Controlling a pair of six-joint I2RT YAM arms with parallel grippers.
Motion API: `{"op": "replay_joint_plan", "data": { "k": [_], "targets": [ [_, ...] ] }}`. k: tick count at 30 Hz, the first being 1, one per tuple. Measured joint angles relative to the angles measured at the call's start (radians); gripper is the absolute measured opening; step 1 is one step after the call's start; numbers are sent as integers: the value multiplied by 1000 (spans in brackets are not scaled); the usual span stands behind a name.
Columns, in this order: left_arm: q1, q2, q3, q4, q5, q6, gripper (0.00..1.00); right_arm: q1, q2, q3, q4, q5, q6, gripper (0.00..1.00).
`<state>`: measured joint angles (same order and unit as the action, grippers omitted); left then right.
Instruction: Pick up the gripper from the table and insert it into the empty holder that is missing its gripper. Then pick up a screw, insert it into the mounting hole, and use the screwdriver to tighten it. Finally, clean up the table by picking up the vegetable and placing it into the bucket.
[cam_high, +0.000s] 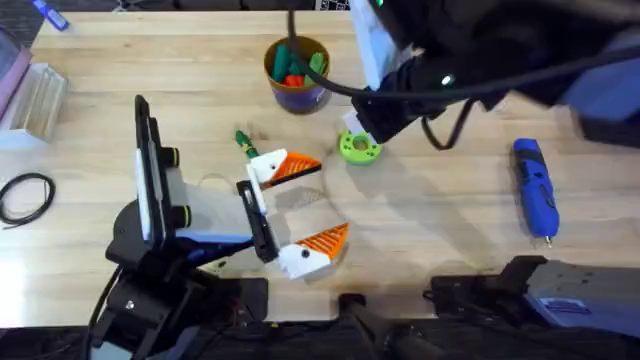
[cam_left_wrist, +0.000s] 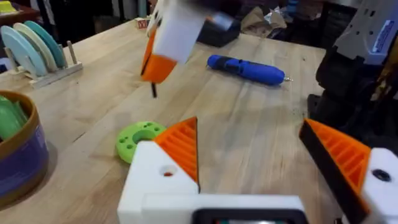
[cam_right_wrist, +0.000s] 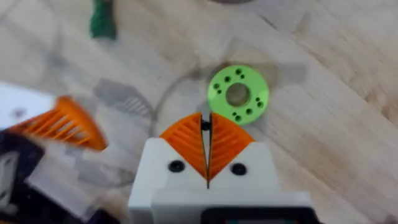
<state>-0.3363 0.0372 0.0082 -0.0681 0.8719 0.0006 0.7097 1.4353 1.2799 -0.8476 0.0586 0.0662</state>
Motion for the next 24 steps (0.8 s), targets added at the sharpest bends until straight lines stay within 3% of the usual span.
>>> {"op": "replay_joint_plan", "data": {
  "k": [4,10,17,24],
  "targets": [
    [0,0,0,0,0,0,987,77,0,168,-131,-4,-19,7],
    [0,0,0,0,0,0,985,204,-1,319,-128,-8,9,7],
    [0,0,0,0,0,0,985,303,26,335,-118,-24,88,7],
    [0,0,0,0,0,0,986,343,114,335,-111,-26,122,7]
  ]
}}
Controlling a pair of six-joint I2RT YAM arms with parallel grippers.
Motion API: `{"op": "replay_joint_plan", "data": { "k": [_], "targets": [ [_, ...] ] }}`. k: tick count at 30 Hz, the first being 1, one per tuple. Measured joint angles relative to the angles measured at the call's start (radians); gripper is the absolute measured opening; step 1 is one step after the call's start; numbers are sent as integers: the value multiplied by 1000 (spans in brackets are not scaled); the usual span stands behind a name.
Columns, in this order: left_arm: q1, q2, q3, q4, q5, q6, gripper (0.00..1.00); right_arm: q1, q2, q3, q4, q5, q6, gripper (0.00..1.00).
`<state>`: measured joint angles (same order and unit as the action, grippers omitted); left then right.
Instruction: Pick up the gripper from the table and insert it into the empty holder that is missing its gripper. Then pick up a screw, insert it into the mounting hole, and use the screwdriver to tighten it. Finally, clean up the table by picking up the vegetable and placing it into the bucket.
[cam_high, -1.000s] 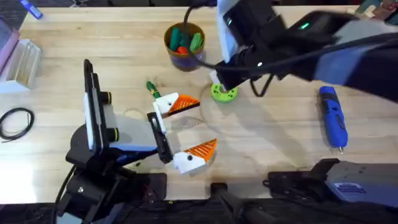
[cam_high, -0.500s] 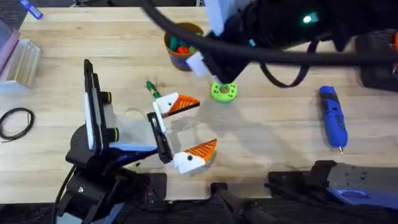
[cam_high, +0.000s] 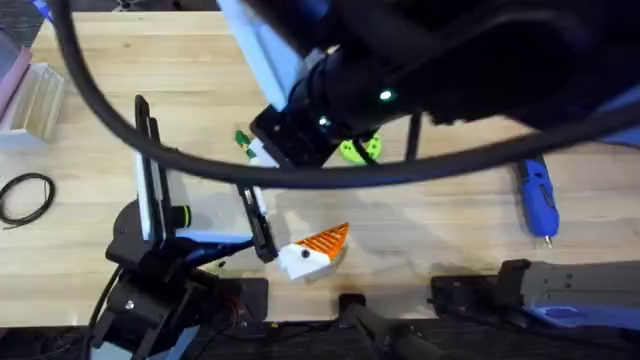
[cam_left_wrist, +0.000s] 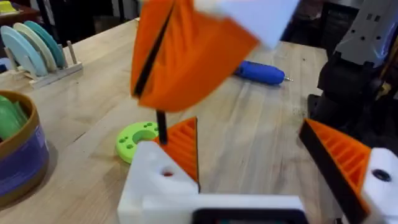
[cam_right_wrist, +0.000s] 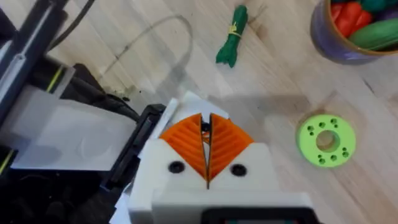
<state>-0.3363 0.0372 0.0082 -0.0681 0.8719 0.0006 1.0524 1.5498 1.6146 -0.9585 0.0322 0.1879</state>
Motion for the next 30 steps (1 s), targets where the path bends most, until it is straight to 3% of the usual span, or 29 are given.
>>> {"op": "replay_joint_plan", "data": {
  "k": [30],
  "targets": [
    [0,0,0,-3,1,-3,985,13,64,0,-11,0,22,7]
  ]
}}
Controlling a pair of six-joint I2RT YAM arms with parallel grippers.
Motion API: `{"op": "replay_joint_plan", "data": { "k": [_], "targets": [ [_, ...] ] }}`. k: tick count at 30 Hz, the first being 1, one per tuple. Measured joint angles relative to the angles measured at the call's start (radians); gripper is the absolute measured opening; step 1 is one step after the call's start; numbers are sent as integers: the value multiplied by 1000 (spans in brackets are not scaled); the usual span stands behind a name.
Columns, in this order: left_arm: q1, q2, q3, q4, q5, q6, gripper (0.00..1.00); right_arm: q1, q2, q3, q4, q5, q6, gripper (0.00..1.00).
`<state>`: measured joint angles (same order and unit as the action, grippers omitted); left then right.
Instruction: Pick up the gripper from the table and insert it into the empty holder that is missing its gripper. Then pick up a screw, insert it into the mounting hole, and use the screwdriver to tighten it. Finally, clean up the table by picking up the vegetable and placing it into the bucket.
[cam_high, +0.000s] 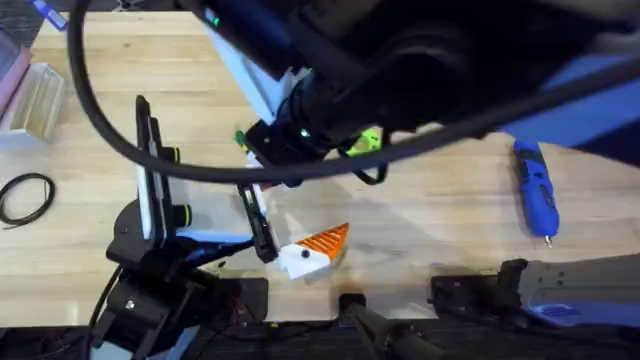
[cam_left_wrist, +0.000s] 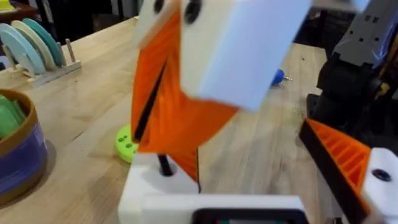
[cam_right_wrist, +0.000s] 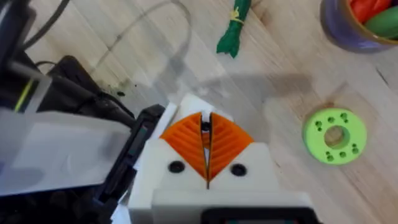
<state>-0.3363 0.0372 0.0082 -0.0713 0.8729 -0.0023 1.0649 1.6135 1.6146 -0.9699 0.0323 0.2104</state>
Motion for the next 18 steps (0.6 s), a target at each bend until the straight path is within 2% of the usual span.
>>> {"op": "replay_joint_plan", "data": {
  "k": [18],
  "targets": [
    [-5,1,-1,-1,26,-7,985,0,23,9,-13,-4,3,7]
  ]
}}
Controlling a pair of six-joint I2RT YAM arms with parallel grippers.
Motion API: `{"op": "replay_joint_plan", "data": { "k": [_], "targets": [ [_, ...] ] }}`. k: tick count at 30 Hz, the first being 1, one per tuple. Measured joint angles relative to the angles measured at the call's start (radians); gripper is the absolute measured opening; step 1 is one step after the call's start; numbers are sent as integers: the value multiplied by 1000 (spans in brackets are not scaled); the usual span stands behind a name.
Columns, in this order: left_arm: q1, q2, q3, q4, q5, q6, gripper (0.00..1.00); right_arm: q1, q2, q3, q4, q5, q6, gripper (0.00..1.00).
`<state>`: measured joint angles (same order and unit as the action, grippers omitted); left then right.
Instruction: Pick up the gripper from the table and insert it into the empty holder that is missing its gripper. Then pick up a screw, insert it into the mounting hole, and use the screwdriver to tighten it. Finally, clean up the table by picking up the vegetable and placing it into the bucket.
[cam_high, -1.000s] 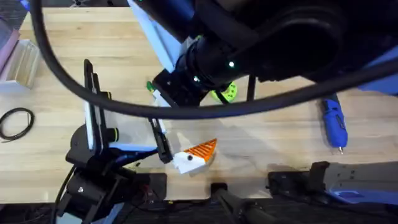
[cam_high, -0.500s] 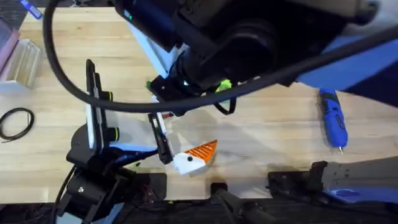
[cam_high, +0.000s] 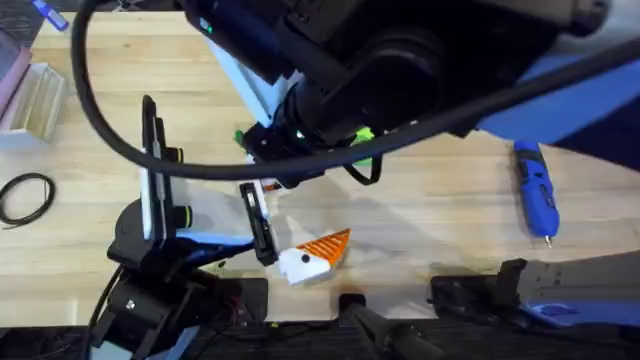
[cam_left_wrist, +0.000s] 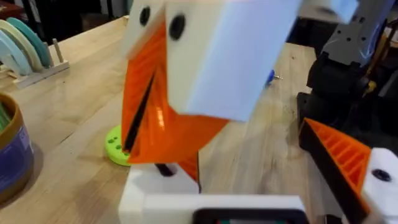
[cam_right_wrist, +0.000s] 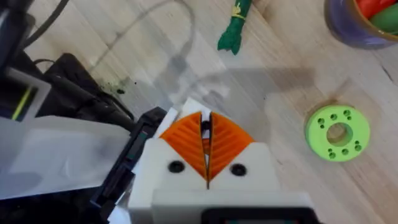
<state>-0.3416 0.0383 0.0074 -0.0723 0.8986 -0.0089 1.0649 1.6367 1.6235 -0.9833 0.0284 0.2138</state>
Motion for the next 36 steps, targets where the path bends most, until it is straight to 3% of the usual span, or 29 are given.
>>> {"op": "replay_joint_plan", "data": {
  "k": [36],
  "targets": [
    [0,0,-1,2,-5,5,985,2,-16,3,-30,-10,0,7]
  ]
}}
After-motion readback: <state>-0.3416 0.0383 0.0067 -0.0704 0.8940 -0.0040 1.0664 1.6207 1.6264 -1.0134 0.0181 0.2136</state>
